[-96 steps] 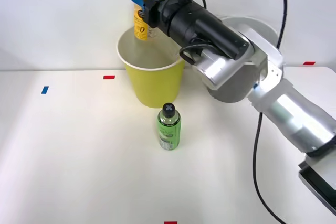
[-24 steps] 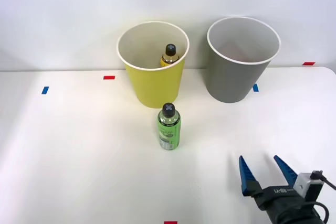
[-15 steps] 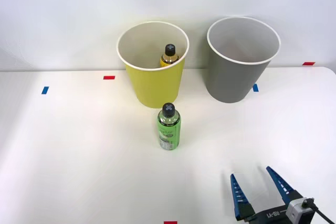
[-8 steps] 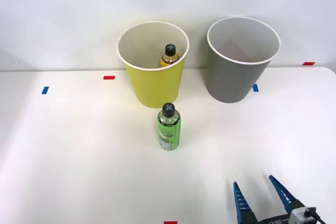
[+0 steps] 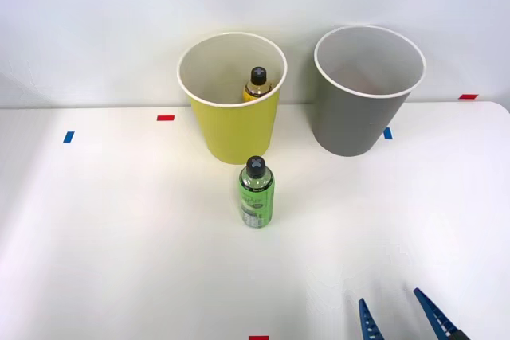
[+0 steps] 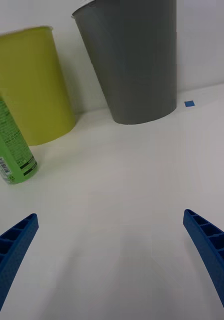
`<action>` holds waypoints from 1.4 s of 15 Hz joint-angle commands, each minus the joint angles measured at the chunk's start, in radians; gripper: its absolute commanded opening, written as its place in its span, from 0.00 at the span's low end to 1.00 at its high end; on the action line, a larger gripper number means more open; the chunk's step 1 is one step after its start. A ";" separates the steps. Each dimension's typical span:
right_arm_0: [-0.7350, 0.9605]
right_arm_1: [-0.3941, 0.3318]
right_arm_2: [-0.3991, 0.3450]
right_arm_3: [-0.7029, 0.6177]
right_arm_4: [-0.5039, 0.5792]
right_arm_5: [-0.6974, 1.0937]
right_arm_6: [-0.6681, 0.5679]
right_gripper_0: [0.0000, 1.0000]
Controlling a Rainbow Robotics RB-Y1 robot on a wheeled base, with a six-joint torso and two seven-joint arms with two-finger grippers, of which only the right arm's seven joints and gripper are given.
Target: Put cans in the gray bin, plastic bottles in the light green bin
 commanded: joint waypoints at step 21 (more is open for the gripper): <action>0.022 0.003 0.015 0.000 -0.032 -0.038 0.021 1.00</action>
